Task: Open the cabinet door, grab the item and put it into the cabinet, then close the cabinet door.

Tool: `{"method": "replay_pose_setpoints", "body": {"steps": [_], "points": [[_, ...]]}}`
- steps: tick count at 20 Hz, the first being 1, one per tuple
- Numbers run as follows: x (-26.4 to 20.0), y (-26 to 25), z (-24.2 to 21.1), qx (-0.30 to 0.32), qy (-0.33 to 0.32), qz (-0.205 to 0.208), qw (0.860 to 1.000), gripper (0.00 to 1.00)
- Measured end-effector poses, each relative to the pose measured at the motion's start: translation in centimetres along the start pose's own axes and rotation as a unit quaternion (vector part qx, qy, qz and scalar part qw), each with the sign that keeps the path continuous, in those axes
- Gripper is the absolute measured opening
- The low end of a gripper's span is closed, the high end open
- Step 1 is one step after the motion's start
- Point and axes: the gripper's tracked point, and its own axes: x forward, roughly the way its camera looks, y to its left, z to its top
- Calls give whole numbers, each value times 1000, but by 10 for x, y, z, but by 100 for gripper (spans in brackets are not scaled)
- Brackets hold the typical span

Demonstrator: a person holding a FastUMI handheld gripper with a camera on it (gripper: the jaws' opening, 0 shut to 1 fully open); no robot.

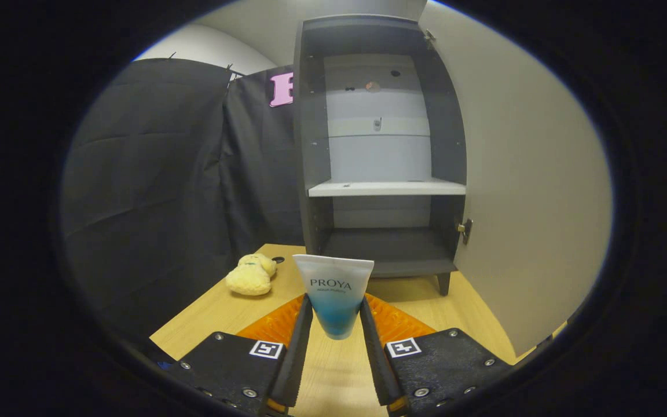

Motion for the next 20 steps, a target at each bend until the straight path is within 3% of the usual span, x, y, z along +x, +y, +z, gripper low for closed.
{"method": "replay_pose_setpoints", "body": {"steps": [10, 20], "points": [[49, -40, 106, 0, -44, -15, 999, 50], [113, -64, 180, 14, -64, -17, 998, 50]]}}
